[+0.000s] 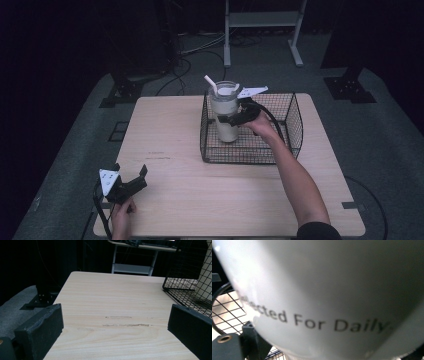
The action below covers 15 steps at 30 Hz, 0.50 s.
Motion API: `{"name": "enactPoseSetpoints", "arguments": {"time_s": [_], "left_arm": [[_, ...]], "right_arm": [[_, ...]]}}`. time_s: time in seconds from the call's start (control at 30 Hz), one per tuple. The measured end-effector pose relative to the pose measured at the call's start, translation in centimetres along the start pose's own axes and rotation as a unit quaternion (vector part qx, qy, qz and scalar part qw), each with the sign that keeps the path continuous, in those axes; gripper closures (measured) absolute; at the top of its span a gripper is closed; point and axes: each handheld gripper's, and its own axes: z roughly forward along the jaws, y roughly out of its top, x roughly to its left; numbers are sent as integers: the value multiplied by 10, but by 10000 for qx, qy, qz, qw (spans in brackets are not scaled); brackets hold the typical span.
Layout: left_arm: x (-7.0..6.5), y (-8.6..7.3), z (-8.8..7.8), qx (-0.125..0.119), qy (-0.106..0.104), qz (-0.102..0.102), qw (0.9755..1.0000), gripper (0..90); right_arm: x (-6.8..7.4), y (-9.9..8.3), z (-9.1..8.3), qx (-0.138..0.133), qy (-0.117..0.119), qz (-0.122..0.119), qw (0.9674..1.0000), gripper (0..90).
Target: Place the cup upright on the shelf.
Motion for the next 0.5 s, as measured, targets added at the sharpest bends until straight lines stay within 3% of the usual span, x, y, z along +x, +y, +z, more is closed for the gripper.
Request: {"name": "enactPoseSetpoints", "arguments": {"time_s": [0.27,0.37,0.5], "left_arm": [[0,0,0,-9,-9,3,10000,0],[0,0,0,-11,-15,7,10000,0],[0,0,0,-13,-16,6,10000,0]], "right_arm": [[2,-7,10,166,35,-79,9998,77],[3,-8,10,112,58,-29,9999,77],[3,-11,9,67,104,-175,9998,76]]}}
